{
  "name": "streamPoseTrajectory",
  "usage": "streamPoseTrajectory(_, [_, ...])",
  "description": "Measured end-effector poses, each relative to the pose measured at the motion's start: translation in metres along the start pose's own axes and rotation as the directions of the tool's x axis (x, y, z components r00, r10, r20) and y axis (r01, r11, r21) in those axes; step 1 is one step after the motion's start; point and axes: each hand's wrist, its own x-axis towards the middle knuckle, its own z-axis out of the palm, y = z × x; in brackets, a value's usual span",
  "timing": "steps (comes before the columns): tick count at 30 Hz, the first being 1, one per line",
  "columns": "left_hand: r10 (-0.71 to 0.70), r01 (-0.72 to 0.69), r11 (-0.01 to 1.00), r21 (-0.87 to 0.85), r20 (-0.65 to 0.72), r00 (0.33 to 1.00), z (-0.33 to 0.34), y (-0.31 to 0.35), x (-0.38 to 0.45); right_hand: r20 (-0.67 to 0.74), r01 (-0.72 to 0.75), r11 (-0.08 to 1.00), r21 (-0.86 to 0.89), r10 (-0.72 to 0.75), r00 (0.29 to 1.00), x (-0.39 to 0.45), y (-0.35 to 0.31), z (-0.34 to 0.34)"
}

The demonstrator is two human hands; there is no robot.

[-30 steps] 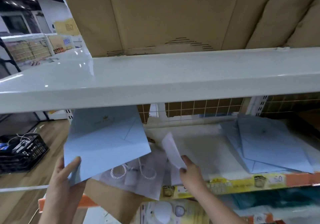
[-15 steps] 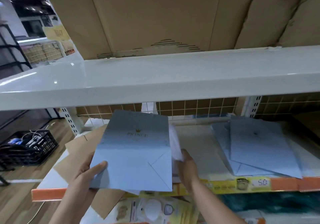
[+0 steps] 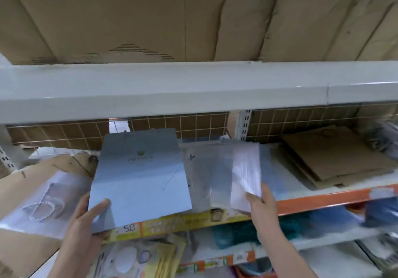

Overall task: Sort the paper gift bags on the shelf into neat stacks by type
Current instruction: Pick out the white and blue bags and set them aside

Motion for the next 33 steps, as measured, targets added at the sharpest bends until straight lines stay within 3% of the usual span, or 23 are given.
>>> streamPoseTrajectory(8, [-0.129, 0.128, 0.992, 0.008, 0.061, 0.99, 0.104, -0.054, 0.005, -0.265, 0.05, 0.991, -0.125, -0.082, 0.961, 0.021, 0.009, -0.106])
streamPoseTrajectory(14, [-0.235, 0.227, 0.971, 0.074, 0.136, 0.962, 0.18, -0.098, 0.026, -0.453, 0.08, 0.992, -0.095, -0.114, 0.884, 0.038, 0.01, -0.167])
streamPoseTrajectory(19, [-0.269, 0.221, 0.95, 0.22, 0.219, 0.938, 0.221, -0.124, 0.047, -0.547, 0.096, 0.989, -0.115, -0.144, 0.825, 0.063, 0.011, -0.212])
streamPoseTrajectory(23, [-0.257, 0.162, 0.892, 0.423, 0.179, 0.95, 0.251, -0.14, 0.066, -0.522, 0.08, 0.994, -0.075, -0.108, 0.846, 0.085, 0.008, -0.234])
streamPoseTrajectory(25, [-0.225, 0.12, 0.806, 0.58, 0.114, 0.968, 0.261, -0.141, 0.072, -0.49, 0.055, 0.996, -0.067, -0.081, 0.868, 0.095, 0.007, -0.24])
streamPoseTrajectory(27, [-0.183, 0.073, 0.638, 0.767, 0.059, 0.981, 0.267, -0.145, 0.08, -0.462, 0.035, 0.998, -0.058, -0.058, 0.885, 0.106, 0.006, -0.246])
streamPoseTrajectory(30, [0.004, 0.026, 0.196, 0.98, -0.027, 1.0, 0.278, -0.157, 0.089, -0.423, 0.0, 0.999, -0.04, -0.017, 0.906, 0.123, 0.005, -0.253])
streamPoseTrajectory(31, [0.071, 0.0, 0.1, 0.995, -0.007, 0.997, 0.285, -0.161, 0.089, -0.415, -0.007, 1.0, -0.029, -0.006, 0.91, 0.128, 0.005, -0.255])
streamPoseTrajectory(33, [0.134, -0.112, 0.051, 0.992, 0.105, 0.985, 0.299, -0.172, 0.089, -0.412, -0.023, 1.0, -0.008, 0.017, 0.911, 0.138, 0.002, -0.258])
